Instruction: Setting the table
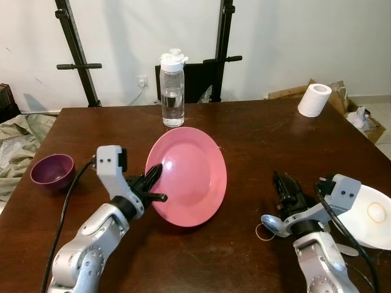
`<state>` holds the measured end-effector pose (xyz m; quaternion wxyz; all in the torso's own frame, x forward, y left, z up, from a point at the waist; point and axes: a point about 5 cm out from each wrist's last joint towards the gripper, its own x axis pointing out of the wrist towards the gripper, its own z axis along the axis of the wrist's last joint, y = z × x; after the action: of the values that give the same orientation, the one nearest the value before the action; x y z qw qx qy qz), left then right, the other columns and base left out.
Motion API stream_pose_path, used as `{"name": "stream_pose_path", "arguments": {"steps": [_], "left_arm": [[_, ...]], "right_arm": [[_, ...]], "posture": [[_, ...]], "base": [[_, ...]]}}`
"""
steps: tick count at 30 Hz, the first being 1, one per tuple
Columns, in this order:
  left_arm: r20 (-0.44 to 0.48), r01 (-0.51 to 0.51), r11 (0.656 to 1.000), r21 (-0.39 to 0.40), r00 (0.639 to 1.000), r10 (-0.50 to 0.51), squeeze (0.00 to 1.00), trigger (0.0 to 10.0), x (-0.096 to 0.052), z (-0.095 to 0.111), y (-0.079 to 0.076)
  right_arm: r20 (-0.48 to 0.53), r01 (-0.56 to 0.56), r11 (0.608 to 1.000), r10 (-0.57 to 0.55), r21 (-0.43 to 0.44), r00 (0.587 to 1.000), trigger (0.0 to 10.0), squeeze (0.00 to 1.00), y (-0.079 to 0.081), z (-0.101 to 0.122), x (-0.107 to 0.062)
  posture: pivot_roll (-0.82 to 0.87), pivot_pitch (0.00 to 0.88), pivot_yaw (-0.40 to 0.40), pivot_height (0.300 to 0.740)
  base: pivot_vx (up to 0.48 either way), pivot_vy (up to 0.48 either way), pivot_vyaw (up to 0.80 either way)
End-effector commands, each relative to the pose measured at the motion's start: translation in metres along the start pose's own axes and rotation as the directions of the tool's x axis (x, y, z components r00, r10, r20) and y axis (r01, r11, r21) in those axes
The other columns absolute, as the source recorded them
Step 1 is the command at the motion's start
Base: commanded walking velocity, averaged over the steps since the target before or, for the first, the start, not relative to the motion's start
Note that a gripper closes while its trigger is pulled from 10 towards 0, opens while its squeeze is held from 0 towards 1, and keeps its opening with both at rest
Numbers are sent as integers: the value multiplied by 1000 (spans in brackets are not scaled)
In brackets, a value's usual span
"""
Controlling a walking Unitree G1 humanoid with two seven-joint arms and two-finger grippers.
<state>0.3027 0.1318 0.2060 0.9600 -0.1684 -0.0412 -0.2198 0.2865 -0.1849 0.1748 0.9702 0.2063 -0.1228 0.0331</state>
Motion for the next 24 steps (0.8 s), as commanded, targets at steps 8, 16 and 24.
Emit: {"name": "stream_pose_path", "arguments": {"steps": [8, 16, 24], "left_arm": [[19, -13, 997, 71, 1000, 12, 0, 10000, 4, 2, -1], [31, -19, 997, 80, 999, 17, 0, 10000, 5, 1, -1], [35, -23, 996, 83, 999, 20, 0, 10000, 5, 2, -1]], "right_arm": [[-7, -45, 999, 45, -23, 999, 10000, 0, 11, 0, 2], [-13, -59, 998, 59, -19, 998, 10000, 0, 12, 0, 3], [-19, -62, 998, 62, -15, 998, 10000, 0, 12, -1, 2]], "posture": [[4, 90, 74, 740], [5, 90, 71, 740], [5, 91, 71, 740]], "base": [[-334, 0, 0], [-432, 0, 0], [-435, 0, 0]]}}
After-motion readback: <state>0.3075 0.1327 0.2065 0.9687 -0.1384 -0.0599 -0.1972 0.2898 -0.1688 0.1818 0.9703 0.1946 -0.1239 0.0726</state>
